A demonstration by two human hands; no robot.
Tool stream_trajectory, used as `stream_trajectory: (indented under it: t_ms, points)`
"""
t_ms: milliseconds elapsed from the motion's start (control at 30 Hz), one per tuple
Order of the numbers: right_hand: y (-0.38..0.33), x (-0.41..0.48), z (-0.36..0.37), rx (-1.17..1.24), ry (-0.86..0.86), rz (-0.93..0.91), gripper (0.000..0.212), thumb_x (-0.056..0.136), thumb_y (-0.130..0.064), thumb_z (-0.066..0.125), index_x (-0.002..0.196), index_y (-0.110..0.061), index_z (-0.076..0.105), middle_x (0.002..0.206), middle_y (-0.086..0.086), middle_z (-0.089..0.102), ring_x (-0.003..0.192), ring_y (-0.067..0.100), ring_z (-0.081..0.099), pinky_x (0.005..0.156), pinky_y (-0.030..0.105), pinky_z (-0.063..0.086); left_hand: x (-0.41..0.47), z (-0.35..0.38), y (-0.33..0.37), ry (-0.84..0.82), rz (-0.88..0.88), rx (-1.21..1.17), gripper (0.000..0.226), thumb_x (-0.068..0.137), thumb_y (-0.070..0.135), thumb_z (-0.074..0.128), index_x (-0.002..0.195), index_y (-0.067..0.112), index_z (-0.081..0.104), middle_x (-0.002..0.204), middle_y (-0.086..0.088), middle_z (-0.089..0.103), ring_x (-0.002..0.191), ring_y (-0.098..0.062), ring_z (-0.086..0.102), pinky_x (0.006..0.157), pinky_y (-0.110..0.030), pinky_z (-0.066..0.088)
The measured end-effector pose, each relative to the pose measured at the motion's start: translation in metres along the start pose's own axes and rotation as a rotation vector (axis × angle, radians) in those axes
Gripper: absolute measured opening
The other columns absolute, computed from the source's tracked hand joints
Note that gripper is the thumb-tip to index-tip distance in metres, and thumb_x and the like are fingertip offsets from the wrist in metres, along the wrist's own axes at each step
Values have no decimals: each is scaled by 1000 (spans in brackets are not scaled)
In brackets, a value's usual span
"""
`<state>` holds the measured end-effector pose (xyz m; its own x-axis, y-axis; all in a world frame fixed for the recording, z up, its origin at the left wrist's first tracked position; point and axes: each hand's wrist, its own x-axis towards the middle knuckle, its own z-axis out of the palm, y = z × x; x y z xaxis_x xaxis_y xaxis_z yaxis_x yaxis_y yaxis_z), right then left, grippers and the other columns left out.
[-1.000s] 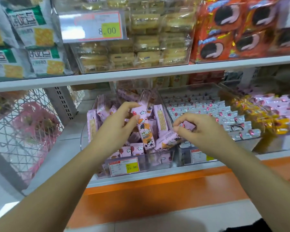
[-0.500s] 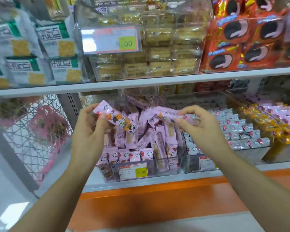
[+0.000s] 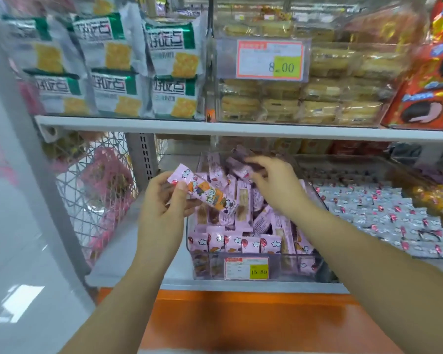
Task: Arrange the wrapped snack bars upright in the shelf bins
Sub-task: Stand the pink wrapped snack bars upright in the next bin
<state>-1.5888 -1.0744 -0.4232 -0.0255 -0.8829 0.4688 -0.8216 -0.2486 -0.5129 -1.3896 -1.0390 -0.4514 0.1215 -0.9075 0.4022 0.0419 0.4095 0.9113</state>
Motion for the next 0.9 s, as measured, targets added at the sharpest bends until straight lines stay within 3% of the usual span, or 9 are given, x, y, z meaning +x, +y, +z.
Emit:
stream_trajectory:
  t_ms: [100, 200, 267, 367, 467, 600, 733, 833, 900]
  points:
    - [2, -8, -14, -13, 31, 36, 34, 91, -9, 57, 123, -19, 61, 120, 2, 62, 105, 16, 60, 91, 18, 42, 2, -1, -3, -20, -10, -27, 14, 96, 23, 48, 103, 35, 50, 96, 8, 64, 80, -15, 70, 70, -22, 55]
    - [14, -26, -37, -1, -14, 64, 23, 89, -9, 60, 108, -18, 67, 103, -3, 68, 87, 4, 60, 79, 1, 39, 4, 0, -6, -42, -10, -43, 14, 96, 24, 50, 102, 37, 51, 97, 11, 64, 88, -18, 69, 71, -24, 55]
    - [22, -39, -47, -97, -199, 93, 21, 87, -15, 64, 106, -21, 66, 96, -5, 67, 83, 4, 61, 83, 12, 47, 3, 4, -7, -62, -11, -63, 15, 95, 25, 51, 100, 39, 51, 95, 13, 64, 91, -21, 68, 74, -29, 55]
    - [29, -49, -45, -328, -395, 119, 35, 86, -26, 65, 121, -21, 59, 103, 2, 67, 89, 17, 63, 84, 32, 50, 0, 10, -8, -100, 8, -46, 17, 94, 28, 52, 99, 45, 52, 93, 19, 65, 91, -21, 67, 78, -36, 56]
    - [29, -50, -34, -477, -443, 82, 42, 85, -28, 63, 126, -20, 53, 101, 6, 63, 96, 23, 60, 79, 32, 49, -6, 15, -6, -122, 32, -8, 17, 94, 26, 51, 103, 41, 51, 93, 14, 65, 83, -11, 68, 76, -31, 55]
    - [28, -50, -29, -519, -471, 60, 45, 82, -26, 66, 124, -19, 54, 115, 6, 61, 99, 22, 57, 84, 35, 49, -13, 19, -3, -139, 22, 36, 19, 95, 25, 50, 105, 41, 49, 90, 14, 66, 77, -7, 68, 74, -31, 55]
    - [23, -59, -66, -286, -276, 96, 46, 81, -21, 70, 125, -21, 57, 119, 3, 56, 88, 13, 53, 80, 25, 40, -15, 27, 0, -179, 31, 74, 19, 93, 30, 51, 104, 46, 50, 85, 16, 67, 78, -10, 69, 82, -47, 54]
    - [27, -77, -103, -81, 61, 99, 42, 82, -19, 70, 121, -28, 58, 106, -5, 50, 91, 8, 49, 81, 25, 44, -18, 45, 5, -276, 69, 106, 22, 95, 26, 50, 105, 46, 49, 81, 9, 66, 76, -9, 68, 79, -40, 54]
    - [34, -92, -119, 81, 221, 109, 39, 83, -12, 68, 115, -31, 57, 101, -7, 50, 92, 9, 54, 75, 17, 50, -19, 61, 9, -351, 110, 214, 24, 96, 28, 49, 108, 49, 47, 84, 9, 63, 76, -9, 65, 73, -31, 53]
